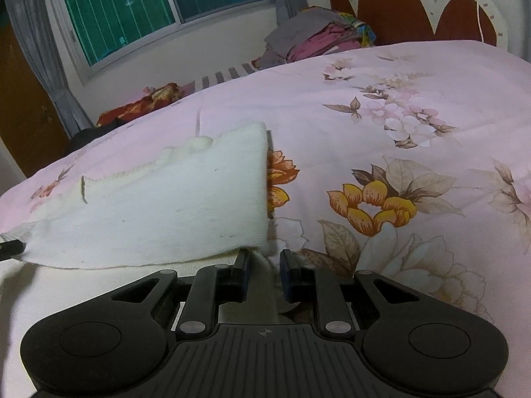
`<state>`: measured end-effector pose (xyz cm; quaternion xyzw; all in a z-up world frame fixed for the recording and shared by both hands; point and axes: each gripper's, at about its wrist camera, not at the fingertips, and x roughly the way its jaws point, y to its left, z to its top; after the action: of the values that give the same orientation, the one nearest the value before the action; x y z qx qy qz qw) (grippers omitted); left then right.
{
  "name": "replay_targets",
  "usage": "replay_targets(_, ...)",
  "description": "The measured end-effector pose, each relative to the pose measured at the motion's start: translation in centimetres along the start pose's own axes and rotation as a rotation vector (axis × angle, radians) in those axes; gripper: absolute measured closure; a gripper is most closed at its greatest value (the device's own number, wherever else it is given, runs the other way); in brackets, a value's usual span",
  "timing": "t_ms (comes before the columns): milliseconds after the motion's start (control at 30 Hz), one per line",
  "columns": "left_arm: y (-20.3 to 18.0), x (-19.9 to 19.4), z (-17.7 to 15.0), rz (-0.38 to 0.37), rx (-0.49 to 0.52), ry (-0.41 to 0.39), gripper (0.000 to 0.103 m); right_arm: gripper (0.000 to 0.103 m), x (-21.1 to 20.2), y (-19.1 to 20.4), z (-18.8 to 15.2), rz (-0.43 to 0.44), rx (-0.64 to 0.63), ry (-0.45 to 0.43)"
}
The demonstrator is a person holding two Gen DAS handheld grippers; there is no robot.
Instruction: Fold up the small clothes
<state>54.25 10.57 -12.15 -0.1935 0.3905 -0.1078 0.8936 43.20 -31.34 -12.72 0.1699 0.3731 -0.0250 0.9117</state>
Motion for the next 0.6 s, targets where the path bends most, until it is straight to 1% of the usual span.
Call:
replay_targets(133,0.3,-0.1,-0.2,0.015,-0.002,-0.01,0.099,0.085,0.1,0.3,0.0,-0.012,-0.016,0.002)
replay_targets(200,0.4,0.4,-0.5,0.022,0.012,0.006,0.099,0.085,0.1,0.4,0.0,-0.016,-0.021,0.001)
replay_targets(233,0.6,0.8,-0.6,0.02,0.019,0.026,0.099,0.085,0.2,0.5,0.0,-0.018,-0.024,0.001)
replay_targets(267,0.7,1.1,-0.7,0.032,0.023,0.057,0.092,0.084,0.2,0.5,0.0,-0.019,-0.027,0.001)
replay_targets(300,0.8,1.0,-0.8,0.047,0.022,0.054,0.078,0.084,0.1,0.5,0.0,-0.017,-0.026,0.001)
replay_targets(333,0.8,0.2,-0.8,0.07,0.026,0.023,0.068,0.084,-0.1,0.4,0.1,-0.013,-0.015,-0.001)
replay_targets(367,0.5,-0.9,-1.0,0.114,0.044,-0.021,0.046,0.084,-0.7,0.2,0.2,-0.004,0.008,-0.02)
replay_targets(400,0.0,-1.9,-1.2,0.159,0.079,-0.08,0.036,0.084,-1.8,-0.2,0.3,0.015,0.029,-0.06)
replay_targets(433,-0.8,-2.6,-1.5,0.164,0.121,-0.113,0.036,0.084,-2.7,-0.3,0.4,0.032,0.037,-0.091)
replay_targets(500,-3.4,-2.5,-1.8,0.125,0.221,-0.107,0.036,0.084,-3.7,0.0,0.8,0.056,0.032,-0.135)
replay_targets(567,-5.9,-1.3,-2.4,0.086,0.29,-0.088,0.034,0.084,-2.9,1.3,1.4,0.078,0.011,-0.108)
replay_targets(600,-6.7,-0.7,-2.6,0.075,0.305,-0.077,0.034,0.084,-2.0,2.1,1.6,0.092,-0.003,-0.086)
